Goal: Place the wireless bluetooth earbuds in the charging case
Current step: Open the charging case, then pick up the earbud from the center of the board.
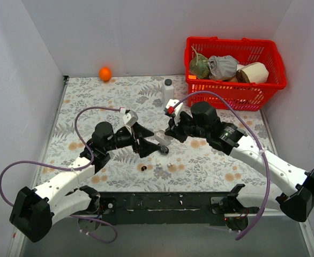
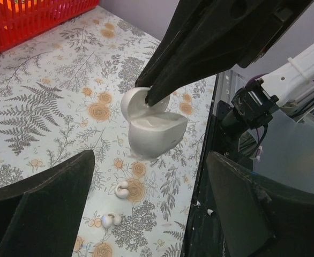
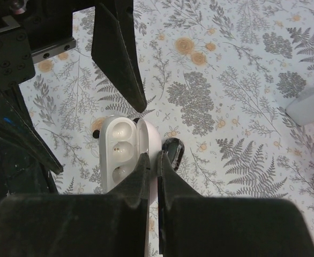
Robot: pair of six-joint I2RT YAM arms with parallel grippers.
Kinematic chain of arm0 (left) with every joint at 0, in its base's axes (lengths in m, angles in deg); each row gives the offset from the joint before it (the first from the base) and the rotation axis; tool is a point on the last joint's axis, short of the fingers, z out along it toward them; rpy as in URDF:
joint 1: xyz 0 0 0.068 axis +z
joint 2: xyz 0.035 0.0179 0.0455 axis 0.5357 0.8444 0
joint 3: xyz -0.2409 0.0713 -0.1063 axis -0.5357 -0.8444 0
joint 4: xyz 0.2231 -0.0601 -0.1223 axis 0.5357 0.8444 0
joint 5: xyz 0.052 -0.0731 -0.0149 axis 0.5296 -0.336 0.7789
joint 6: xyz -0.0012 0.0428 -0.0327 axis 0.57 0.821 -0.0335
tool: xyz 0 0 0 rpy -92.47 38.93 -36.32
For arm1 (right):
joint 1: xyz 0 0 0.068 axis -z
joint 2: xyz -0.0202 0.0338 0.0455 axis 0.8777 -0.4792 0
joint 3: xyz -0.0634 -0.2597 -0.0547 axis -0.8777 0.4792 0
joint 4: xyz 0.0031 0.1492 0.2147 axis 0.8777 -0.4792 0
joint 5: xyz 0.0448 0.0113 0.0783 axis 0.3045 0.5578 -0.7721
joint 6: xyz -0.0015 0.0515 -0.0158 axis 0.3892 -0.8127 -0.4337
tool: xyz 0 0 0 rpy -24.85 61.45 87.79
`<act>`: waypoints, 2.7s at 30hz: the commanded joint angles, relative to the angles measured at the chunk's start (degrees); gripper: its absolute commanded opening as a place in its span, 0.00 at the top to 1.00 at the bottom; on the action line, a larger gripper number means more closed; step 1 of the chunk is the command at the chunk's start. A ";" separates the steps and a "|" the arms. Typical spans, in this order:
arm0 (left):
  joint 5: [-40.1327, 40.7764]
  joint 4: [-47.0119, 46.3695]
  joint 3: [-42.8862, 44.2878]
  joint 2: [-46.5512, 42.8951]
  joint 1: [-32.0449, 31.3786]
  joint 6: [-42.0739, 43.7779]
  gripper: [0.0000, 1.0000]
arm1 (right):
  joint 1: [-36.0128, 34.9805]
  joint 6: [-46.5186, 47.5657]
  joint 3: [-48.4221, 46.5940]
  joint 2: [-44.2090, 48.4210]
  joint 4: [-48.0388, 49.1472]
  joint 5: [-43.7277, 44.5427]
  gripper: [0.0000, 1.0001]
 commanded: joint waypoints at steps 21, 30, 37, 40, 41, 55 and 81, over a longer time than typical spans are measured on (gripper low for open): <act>-8.97 -7.05 -0.76 3.50 0.01 4.24 0.39 | -2.60 0.28 -4.08 -3.48 1.25 -3.19 0.99; -11.25 -7.05 -0.67 5.08 -0.07 4.76 0.55 | -3.04 -0.07 -4.08 -3.40 1.42 -3.10 0.99; -11.34 -7.67 -1.47 4.82 0.01 4.85 0.88 | -3.56 -0.16 -4.35 -3.48 1.25 -3.01 0.99; -10.12 -9.25 -2.69 3.76 0.01 4.68 0.99 | -3.65 -0.07 -4.52 -3.57 1.07 -3.01 0.99; -9.85 -9.69 -3.48 2.98 0.01 4.59 1.00 | -3.74 -0.16 -4.52 -3.57 0.98 -2.75 0.99; -7.22 -22.88 -14.73 -6.59 0.01 6.96 1.00 | -3.83 -5.42 -5.23 -1.99 3.79 -0.47 0.40; 13.45 6.12 -16.76 -37.55 0.01 8.81 1.00 | -0.66 -20.81 21.31 -6.82 11.88 2.61 0.62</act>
